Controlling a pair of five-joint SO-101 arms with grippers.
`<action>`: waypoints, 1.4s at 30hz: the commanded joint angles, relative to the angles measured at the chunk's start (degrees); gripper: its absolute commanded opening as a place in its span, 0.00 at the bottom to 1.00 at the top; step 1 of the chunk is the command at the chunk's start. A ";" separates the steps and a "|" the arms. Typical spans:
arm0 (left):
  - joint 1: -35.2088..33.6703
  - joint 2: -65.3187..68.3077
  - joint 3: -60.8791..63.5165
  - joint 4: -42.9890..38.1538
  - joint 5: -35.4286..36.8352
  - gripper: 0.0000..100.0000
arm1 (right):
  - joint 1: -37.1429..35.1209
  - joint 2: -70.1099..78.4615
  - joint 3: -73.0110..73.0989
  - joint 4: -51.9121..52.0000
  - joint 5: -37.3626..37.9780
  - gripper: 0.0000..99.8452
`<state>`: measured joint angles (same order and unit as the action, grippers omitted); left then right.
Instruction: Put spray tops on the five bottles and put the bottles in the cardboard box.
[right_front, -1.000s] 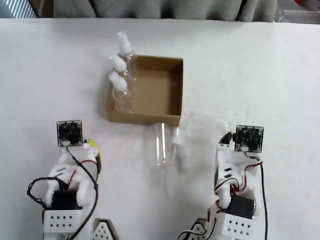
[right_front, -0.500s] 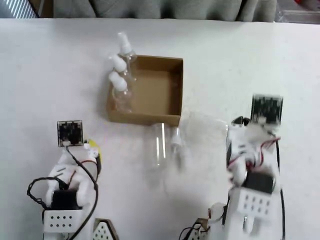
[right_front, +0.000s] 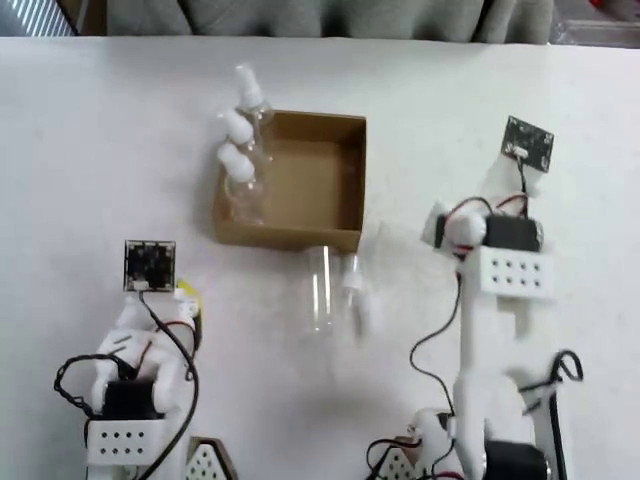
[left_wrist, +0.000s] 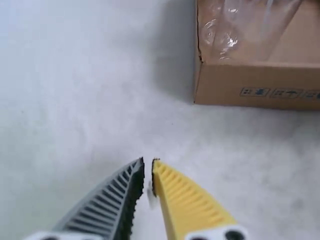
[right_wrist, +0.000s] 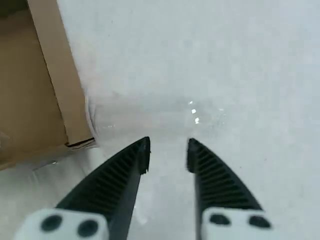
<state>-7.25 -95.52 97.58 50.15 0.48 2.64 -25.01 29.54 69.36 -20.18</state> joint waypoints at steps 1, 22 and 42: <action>-0.75 -1.01 -0.26 0.62 -0.62 0.04 | -2.51 2.68 -5.01 2.68 -8.88 0.30; -0.75 -1.01 -0.26 0.62 -0.62 0.04 | -6.64 25.19 -22.68 4.97 -23.38 0.33; -0.66 -1.01 -0.26 0.62 -0.62 0.04 | -10.77 18.33 -19.52 27.47 18.46 0.10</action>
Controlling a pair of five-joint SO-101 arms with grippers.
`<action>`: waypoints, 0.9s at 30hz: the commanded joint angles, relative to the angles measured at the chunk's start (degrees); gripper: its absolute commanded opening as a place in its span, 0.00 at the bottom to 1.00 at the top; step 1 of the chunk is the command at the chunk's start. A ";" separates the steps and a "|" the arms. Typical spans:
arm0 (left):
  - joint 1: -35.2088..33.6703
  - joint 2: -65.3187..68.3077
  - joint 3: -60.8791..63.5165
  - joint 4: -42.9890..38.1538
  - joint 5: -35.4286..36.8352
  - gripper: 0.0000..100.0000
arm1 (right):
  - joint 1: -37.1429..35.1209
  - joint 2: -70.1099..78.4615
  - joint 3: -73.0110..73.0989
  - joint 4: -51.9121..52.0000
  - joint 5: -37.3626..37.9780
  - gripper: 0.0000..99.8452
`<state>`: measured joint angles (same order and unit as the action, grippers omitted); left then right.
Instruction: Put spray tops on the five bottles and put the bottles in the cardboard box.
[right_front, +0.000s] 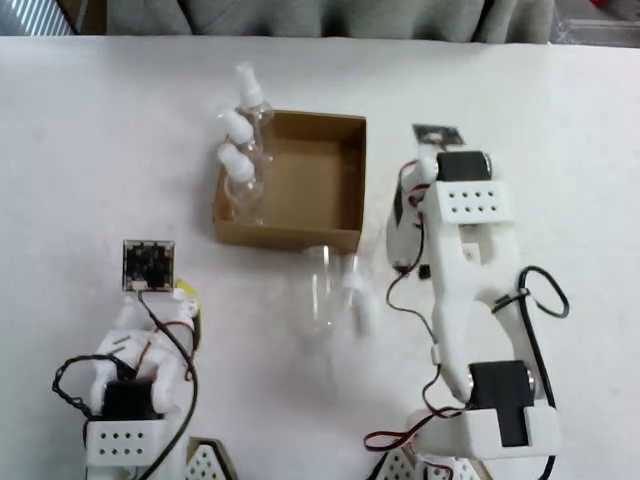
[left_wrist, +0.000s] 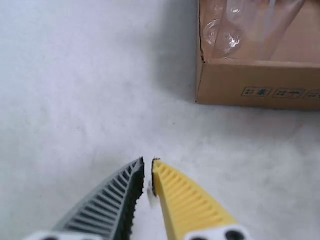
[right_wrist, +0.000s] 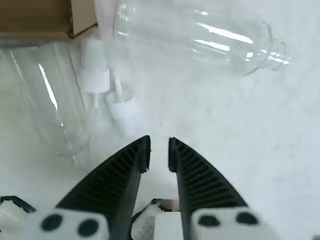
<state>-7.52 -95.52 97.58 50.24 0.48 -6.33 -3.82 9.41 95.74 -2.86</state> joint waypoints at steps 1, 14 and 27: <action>-0.48 -1.01 -0.26 0.53 -0.62 0.04 | -2.77 -2.86 1.76 0.92 1.14 0.10; -0.48 -1.01 -0.26 0.53 -0.62 0.04 | -10.42 -2.86 16.26 -11.03 1.23 0.10; -0.48 -1.01 -0.26 0.53 -0.62 0.04 | -13.93 -2.86 21.63 -23.16 1.14 0.10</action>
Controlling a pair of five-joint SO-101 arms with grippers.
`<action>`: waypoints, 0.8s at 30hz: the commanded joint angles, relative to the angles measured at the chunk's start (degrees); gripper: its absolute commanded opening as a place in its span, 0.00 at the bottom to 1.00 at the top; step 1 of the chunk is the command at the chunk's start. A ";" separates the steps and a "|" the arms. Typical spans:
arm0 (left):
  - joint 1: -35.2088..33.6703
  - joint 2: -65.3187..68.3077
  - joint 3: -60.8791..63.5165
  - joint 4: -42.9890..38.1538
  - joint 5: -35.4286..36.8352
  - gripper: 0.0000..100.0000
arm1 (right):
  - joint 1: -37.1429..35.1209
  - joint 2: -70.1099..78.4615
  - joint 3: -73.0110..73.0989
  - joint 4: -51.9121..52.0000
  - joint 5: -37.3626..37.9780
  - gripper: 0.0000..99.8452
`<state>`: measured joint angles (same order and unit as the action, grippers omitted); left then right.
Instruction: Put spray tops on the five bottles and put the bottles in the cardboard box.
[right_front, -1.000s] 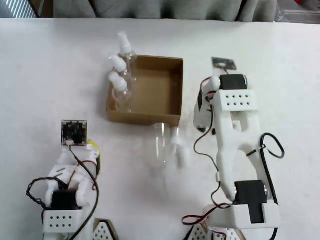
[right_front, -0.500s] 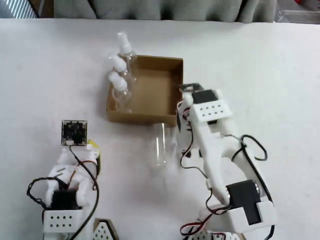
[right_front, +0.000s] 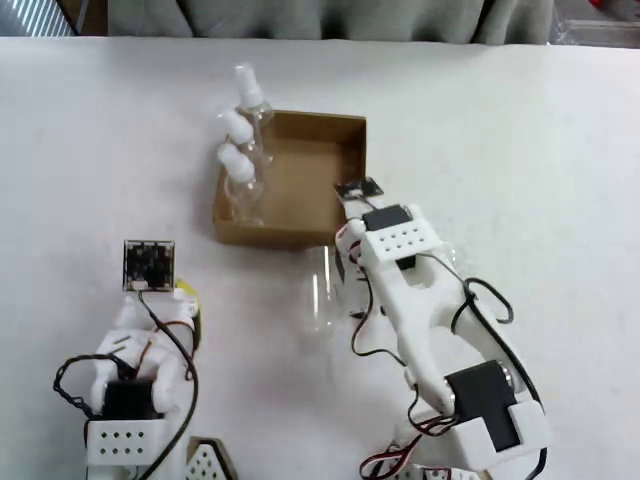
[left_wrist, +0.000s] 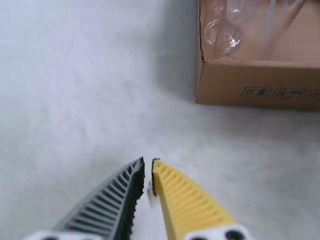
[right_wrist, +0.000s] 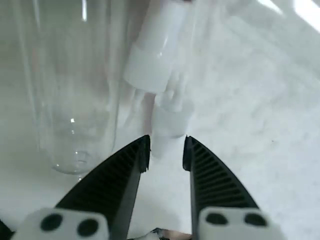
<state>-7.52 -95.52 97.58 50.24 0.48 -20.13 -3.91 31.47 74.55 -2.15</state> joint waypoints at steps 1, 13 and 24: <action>-0.48 -1.01 -0.26 0.53 -0.62 0.04 | -0.04 -2.68 -0.44 -2.59 0.44 0.10; -0.48 -1.01 -0.26 0.53 -0.62 0.04 | -0.13 1.10 0.88 -5.93 0.09 0.20; -0.48 -1.01 -0.26 0.53 -0.62 0.04 | 0.22 6.90 0.70 -10.24 0.44 0.10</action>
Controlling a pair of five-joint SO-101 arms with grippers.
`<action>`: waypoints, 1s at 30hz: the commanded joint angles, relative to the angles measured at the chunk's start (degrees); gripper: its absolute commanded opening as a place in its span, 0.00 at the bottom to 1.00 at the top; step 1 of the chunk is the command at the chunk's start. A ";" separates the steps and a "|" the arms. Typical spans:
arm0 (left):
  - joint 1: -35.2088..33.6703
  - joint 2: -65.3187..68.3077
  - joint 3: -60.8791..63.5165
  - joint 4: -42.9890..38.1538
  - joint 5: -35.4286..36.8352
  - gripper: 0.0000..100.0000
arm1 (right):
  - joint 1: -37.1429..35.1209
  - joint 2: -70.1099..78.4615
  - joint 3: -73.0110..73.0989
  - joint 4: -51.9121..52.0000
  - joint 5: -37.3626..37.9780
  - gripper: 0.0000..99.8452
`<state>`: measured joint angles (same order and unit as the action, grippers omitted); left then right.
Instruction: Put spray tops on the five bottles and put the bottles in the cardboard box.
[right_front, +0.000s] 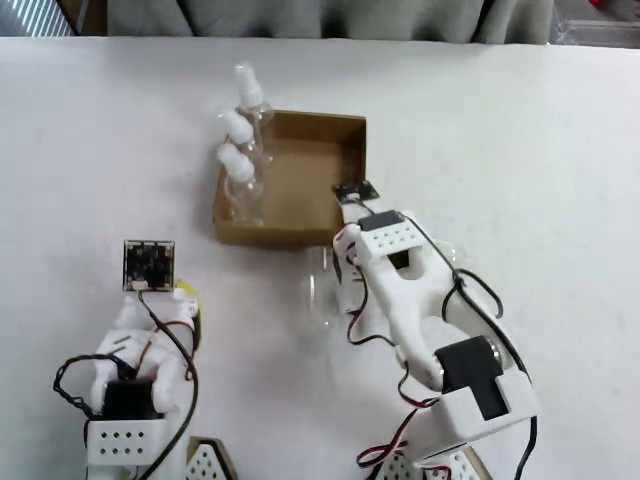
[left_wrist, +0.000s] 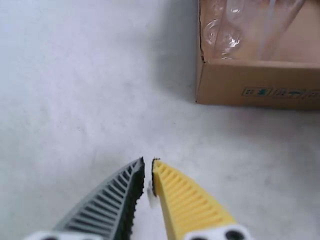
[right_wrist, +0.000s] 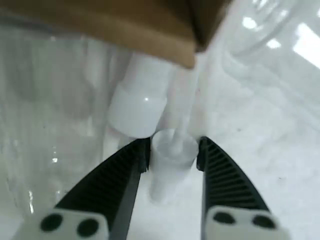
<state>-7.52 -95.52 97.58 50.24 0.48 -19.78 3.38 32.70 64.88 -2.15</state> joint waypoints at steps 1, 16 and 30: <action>-0.48 -1.01 -0.26 0.53 -0.62 0.04 | 0.40 -0.48 -0.62 -0.40 0.44 0.08; -0.57 -1.01 -0.26 0.53 -0.62 0.04 | 15.87 -17.27 -15.12 24.92 9.93 0.02; -11.12 -1.10 -2.46 0.44 -0.35 0.04 | -3.82 -31.69 -18.20 27.91 33.05 0.02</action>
<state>-13.41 -95.52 97.58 50.24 0.48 -17.05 -26.15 16.88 91.87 26.77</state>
